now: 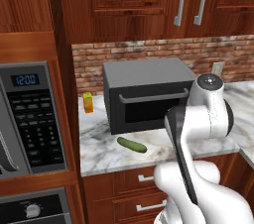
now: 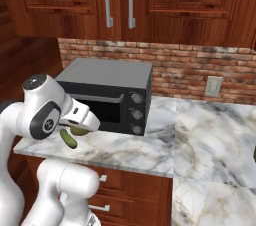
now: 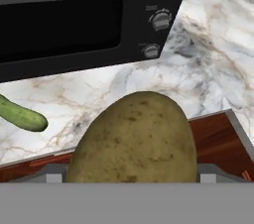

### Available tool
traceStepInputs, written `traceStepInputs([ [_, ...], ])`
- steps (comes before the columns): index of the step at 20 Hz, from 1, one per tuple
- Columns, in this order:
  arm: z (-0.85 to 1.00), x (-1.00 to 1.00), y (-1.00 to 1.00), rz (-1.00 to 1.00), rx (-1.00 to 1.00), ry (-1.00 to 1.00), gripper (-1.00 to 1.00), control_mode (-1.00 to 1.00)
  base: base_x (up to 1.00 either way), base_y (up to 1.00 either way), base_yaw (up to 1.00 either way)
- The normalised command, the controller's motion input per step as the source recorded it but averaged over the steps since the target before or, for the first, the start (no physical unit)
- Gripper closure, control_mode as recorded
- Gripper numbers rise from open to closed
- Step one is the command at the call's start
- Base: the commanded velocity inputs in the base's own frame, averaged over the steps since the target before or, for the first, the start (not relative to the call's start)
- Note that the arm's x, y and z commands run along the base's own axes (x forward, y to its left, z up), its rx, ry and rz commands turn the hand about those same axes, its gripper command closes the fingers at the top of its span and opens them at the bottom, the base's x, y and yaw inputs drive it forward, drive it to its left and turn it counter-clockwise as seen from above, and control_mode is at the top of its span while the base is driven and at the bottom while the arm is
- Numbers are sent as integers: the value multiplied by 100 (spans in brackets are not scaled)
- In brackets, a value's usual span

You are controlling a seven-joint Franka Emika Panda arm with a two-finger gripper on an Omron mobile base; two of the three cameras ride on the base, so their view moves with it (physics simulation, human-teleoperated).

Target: Place the cucumber and potato inside the fridge drawer. Close the drawer after placing the vegetables.

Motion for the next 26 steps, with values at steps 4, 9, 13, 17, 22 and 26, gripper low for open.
traceStepInputs([
  [4,0,-14,3,2,-6,-3,100,100,-47,0,9],
  [9,0,0,0,0,0,0,100,100,-96,22,39],
  [13,0,0,0,0,0,0,100,100,-69,37,60],
  [17,0,0,0,0,0,0,100,100,-48,36,66],
  [22,0,0,0,0,0,0,100,100,-21,33,70],
  [26,0,0,0,0,0,0,100,100,0,46,74],
])
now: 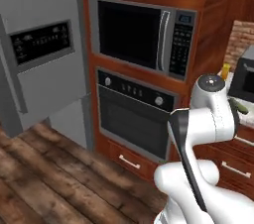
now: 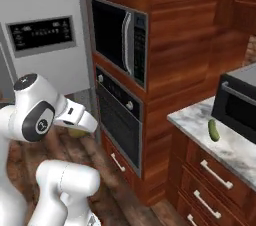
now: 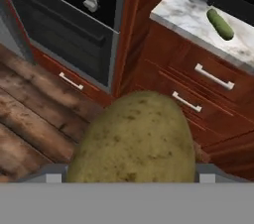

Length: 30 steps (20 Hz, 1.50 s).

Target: Place the cucumber and potato inside the fridge drawer. Close the drawer after placing the vegetables.

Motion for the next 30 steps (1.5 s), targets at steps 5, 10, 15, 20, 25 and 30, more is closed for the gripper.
traceStepInputs([
  [5,0,0,0,0,0,0,100,100,2,48,71],
  [10,0,0,0,0,0,0,100,100,21,48,69],
  [15,0,0,0,0,0,0,100,100,70,45,47],
  [20,0,0,0,0,0,0,100,100,96,53,27],
  [25,0,0,0,0,0,0,100,100,75,71,7],
  [30,0,0,0,0,0,0,100,100,61,75,2],
])
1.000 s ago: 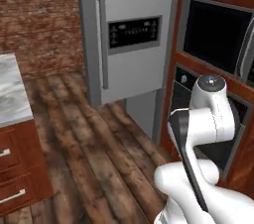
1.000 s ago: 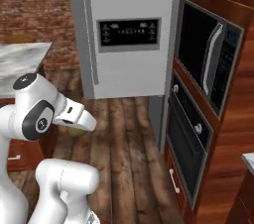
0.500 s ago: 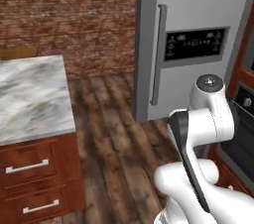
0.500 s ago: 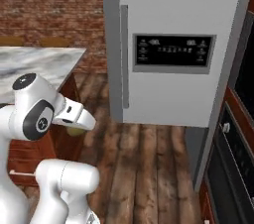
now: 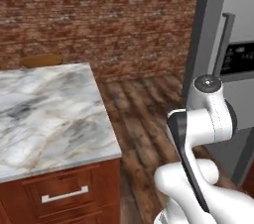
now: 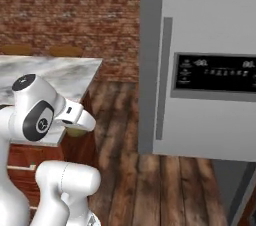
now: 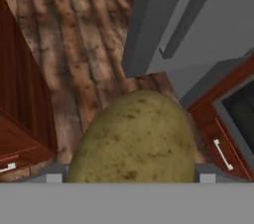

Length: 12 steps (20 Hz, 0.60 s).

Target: Place the cucumber and potato inside the fridge drawer. Close the drawer after placing the vegetables.

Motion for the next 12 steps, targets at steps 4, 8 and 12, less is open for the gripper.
traceStepInputs([
  [4,0,0,0,0,0,0,100,100,63,35,13],
  [8,0,0,0,0,0,0,100,100,66,0,33],
  [12,0,0,0,0,0,0,100,100,52,0,34],
])
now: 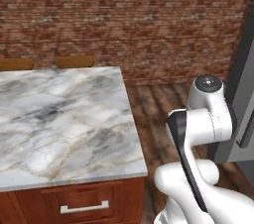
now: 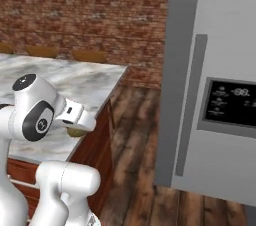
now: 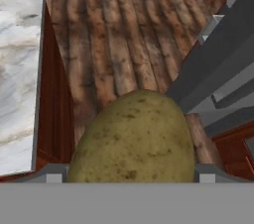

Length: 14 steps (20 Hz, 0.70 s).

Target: Place the cucumber and potato inside the fridge drawer. Close the drawer after placing the vegetables.

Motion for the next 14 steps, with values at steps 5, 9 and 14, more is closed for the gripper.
traceStepInputs([
  [5,0,0,0,0,0,0,100,100,44,-30,14],
  [9,0,0,0,0,0,0,100,100,27,-62,0],
  [14,0,0,0,0,0,0,100,100,23,-67,0],
])
